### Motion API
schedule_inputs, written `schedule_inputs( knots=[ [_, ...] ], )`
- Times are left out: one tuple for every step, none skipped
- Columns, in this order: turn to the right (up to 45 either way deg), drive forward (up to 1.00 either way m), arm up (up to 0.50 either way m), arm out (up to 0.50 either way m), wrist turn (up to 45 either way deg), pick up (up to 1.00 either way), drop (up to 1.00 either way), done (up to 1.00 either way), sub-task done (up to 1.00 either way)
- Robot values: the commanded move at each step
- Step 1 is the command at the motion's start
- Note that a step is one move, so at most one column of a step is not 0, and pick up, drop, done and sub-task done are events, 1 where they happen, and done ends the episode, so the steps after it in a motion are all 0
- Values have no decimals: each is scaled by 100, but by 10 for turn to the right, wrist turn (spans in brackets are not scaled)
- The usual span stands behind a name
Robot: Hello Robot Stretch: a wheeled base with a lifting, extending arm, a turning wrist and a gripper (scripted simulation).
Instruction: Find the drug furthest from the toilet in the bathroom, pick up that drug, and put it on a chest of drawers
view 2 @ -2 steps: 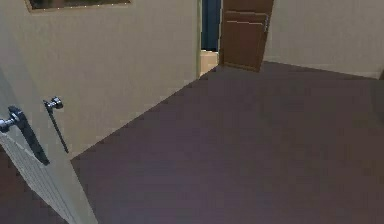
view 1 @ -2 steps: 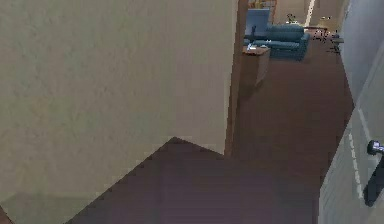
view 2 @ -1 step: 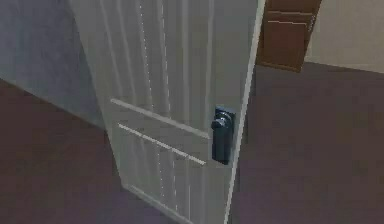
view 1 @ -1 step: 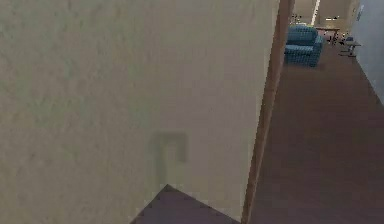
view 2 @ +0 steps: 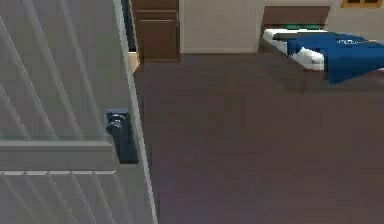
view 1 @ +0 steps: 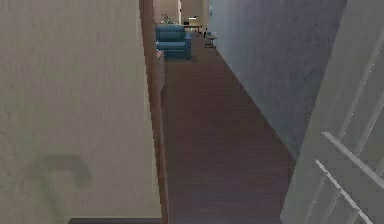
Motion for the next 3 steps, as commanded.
schedule_inputs(
  knots=[
    [0,100,0,0,0,0,0,0,0],
    [0,100,0,0,0,0,0,0,0],
    [30,0,0,0,0,0,0,0,0]
  ],
)
